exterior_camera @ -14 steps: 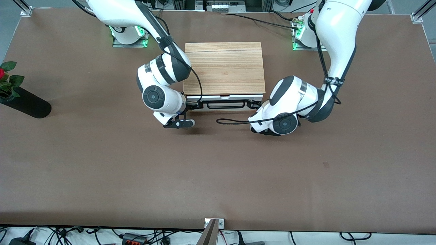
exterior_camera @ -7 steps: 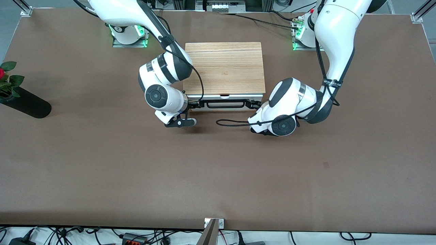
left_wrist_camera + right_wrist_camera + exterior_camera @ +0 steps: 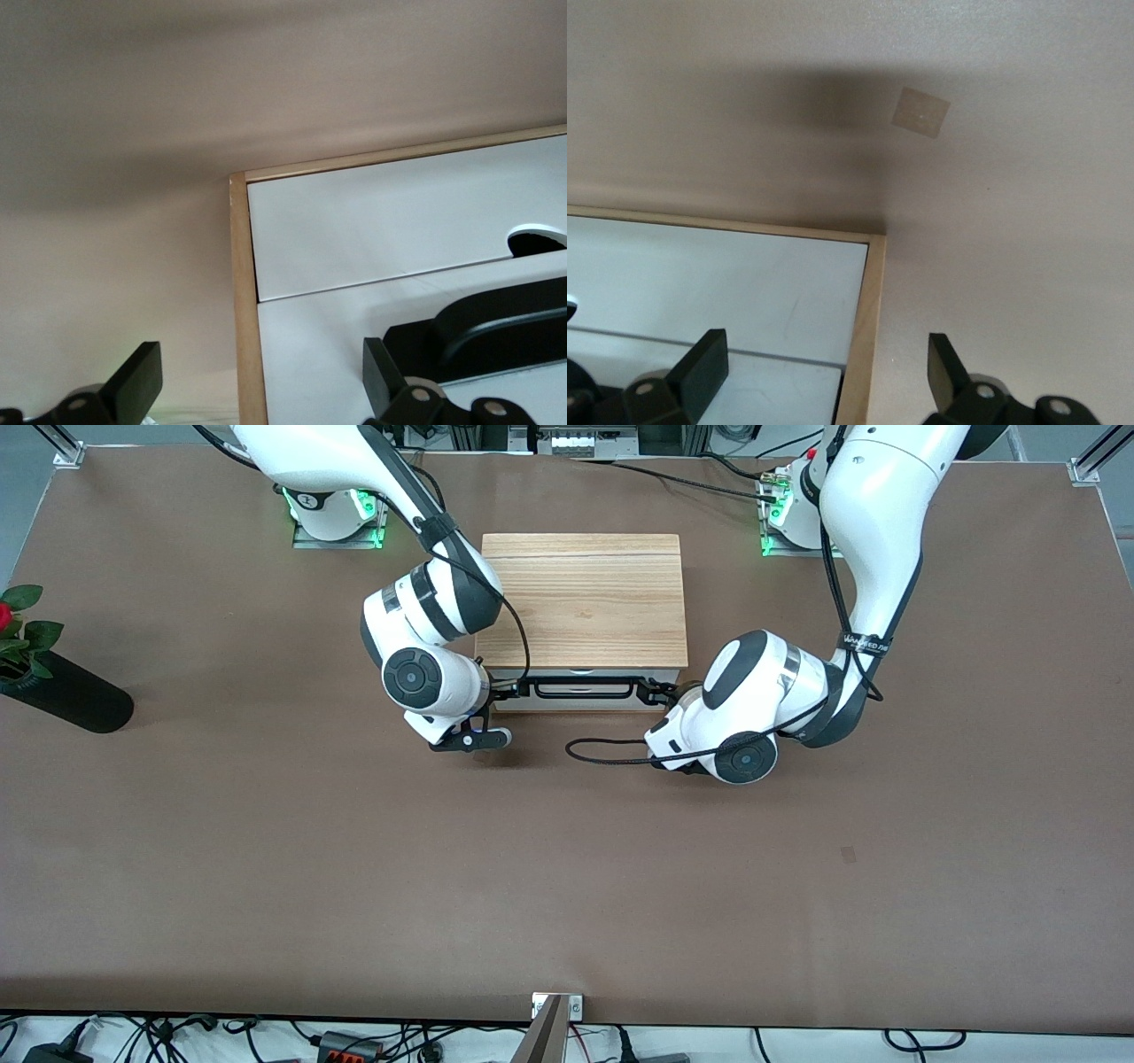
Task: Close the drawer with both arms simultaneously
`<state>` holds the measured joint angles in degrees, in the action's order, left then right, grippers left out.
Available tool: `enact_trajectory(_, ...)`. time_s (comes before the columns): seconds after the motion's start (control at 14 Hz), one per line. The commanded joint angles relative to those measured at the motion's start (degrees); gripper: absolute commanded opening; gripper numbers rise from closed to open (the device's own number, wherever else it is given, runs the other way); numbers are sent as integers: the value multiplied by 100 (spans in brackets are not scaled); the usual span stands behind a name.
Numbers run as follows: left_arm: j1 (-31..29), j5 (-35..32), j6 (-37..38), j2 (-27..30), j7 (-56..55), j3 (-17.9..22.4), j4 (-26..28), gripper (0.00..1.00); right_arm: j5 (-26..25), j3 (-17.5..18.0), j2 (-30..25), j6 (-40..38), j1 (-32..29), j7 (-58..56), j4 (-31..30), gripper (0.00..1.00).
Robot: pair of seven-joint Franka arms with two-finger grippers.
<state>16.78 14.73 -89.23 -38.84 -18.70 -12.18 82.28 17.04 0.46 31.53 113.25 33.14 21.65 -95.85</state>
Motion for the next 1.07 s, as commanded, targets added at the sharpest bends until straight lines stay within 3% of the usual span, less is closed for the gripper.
enact_trajectory(0.0,-8,127,134,17,42,31,-107,100,18,7,-226,-356,52,15,57,100)
enact_trajectory(0.29,-323,65,143,52,33,84,-870,100,-147,-89,-314,-356,-10,23,601,100)
enact_trajectory(0.57,-939,47,169,235,296,84,-1390,100,-999,-335,-481,-969,-1,32,1436,100)
enact_trajectory(0.71,-992,-398,160,543,412,84,-1381,100,-1508,-677,-717,-1408,-10,-46,1621,100)
enact_trajectory(0.86,-1088,-979,169,658,359,93,-1425,100,-1616,-1090,-920,-1594,-53,-55,1666,100)
enact_trajectory(1.0,-1290,-1060,169,894,411,119,-1416,100,-1608,-1590,-1122,-1927,-80,-64,1675,100)
